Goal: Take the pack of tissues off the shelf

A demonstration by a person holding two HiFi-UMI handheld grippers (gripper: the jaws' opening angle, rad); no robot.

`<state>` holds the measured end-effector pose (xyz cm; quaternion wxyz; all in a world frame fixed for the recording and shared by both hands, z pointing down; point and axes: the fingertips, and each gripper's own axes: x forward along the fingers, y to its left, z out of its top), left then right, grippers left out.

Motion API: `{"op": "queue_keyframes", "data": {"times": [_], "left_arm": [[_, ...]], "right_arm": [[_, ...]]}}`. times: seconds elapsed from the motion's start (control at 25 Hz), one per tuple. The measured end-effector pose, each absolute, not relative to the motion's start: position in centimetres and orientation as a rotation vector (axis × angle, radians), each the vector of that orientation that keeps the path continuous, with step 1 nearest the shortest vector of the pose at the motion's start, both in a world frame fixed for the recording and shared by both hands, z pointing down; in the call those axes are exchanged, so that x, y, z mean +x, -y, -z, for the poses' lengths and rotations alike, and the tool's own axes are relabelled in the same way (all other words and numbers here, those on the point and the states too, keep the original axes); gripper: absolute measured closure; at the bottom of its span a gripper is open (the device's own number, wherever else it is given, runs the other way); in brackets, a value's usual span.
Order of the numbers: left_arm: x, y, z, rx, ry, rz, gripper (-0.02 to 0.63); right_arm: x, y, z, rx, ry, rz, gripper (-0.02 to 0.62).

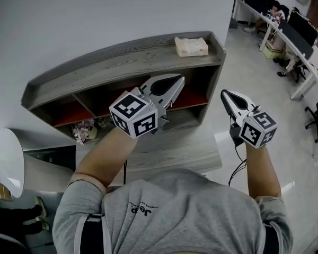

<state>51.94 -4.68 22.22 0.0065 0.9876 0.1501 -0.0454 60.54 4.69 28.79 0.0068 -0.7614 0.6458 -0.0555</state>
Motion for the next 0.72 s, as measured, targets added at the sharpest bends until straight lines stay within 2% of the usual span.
{"op": "queue_keyframes", "data": {"times": [0.28,0.36,0.44,0.56,0.72], "left_arm": [[58.4,4.1,-18.9,3.398,-0.521,-0.059,0.584],[60.6,4.7,-18.4,3.521,-0.49,-0.129,0.554],[62.7,4.7,-18.9,3.623,-0.523,-0.285,0.478],[65.3,4.5,-20.7,3.706,-0.648,-0.598,0.399],[67.7,5.4,-22.3,3.681,-0.728,-0.895,0.357]], "right_arm": [[61.3,-3.9,-28.0,-2.392,-2.024,0.161,0.583],[61.3,-3.9,-28.0,-2.385,-2.023,0.16,0.581],[61.4,-4.1,-28.0,-2.383,-2.02,0.162,0.583],[61.9,-4.9,-28.2,-2.387,-2.004,0.169,0.581],[62.7,-6.1,-28.8,-2.403,-1.973,0.183,0.581]]}}
